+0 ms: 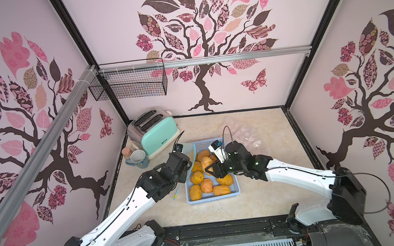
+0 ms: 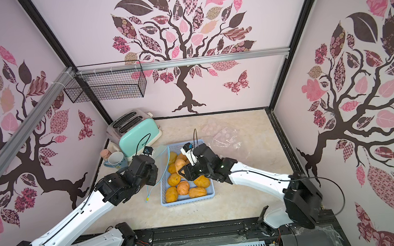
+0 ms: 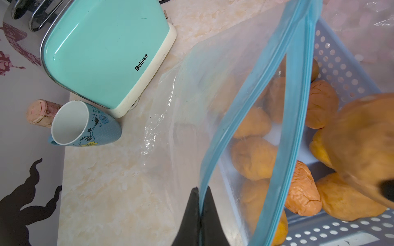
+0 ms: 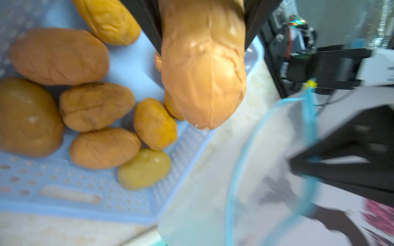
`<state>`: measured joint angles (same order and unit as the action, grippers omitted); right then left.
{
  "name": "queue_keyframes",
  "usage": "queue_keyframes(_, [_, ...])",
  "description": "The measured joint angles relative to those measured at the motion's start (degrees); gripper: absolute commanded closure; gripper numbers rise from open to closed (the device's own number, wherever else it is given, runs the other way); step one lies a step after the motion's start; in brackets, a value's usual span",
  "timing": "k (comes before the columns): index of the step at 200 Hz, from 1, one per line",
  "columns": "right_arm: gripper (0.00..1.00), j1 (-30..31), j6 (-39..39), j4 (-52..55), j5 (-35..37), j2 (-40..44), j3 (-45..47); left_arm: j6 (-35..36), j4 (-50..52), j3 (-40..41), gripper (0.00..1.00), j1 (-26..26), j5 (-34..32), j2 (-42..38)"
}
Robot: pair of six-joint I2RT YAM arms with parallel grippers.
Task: Put the potatoes into a zipper bag and zip it
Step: Pick up the potato from the basket, then place the potato into the zipper food storage bag.
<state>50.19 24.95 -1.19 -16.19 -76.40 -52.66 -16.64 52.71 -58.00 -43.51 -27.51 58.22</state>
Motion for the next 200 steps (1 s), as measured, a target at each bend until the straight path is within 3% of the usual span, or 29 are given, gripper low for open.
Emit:
queue_keyframes(30, [0.68, 1.9, 10.8, -12.4, -4.0, 1.6, 2.1, 0.0, -0.1, 0.0, 1.00, 0.0, 0.8, 0.1])
queue_keyframes(85, [0.70, 3.3, 26.2, -21.5, -9.1, -7.4, -1.2, 0.0, -0.3, 0.0, 1.00, 0.3, 1.5, 0.0])
queue_keyframes(154, [0.66, 3.5, 28.9, -17.6, -7.5, -14.4, -6.7, 0.2, -1.7, 0.3, 1.00, 0.0, 3.8, -4.0])
queue_keyframes(200, [0.47, 3.5, 29.0, -12.5, -5.4, -17.1, -11.1, 0.2, -2.5, 0.4, 1.00, 0.0, 4.6, -3.9])
